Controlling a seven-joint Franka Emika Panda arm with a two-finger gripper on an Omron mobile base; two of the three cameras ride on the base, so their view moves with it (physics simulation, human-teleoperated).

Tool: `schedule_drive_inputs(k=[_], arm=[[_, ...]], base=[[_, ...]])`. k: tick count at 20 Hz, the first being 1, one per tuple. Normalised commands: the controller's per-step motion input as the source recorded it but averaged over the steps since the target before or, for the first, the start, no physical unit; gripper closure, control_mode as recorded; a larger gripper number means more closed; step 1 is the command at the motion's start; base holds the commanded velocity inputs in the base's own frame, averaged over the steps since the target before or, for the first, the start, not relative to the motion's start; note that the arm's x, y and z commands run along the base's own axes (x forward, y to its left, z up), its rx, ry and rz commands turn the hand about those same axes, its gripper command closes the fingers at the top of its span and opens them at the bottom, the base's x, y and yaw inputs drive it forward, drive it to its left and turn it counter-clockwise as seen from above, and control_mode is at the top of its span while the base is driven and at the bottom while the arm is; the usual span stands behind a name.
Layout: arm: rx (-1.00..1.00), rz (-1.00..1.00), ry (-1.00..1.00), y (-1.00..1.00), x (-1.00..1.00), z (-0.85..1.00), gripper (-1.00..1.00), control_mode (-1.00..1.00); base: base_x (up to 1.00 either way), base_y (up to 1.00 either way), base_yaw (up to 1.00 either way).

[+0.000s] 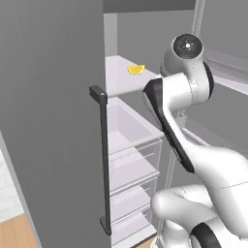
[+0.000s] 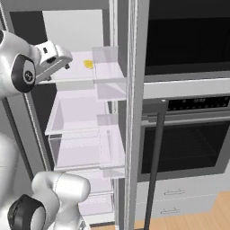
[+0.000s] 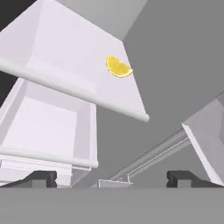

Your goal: Place one lemon wedge and one chicken drumstick in each tupperware on the nearby counter, to pack two identical lunches.

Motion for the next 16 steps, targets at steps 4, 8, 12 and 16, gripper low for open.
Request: schedule_drive_inputs(k=[4,8,12,16], arm=[[0.00,0.00,-0.02,0.02,0.91,0.30,-1.00,-1.00],[0.00,0.00,0.04,0.00,0.89,0.45,-1.00,-1.00],[0.00,0.03,0.09,0.00,0.92,-0.01,-1.00,-1.00],[-0.04,0.02,0.11,0.02,1.00,-0.36,-1.00,-1.00]], base=[[0.00,0.00,0.00],[0.00,0.00,0.00],[0.00,0.00,0.00],[0.00,0.00,0.00]])
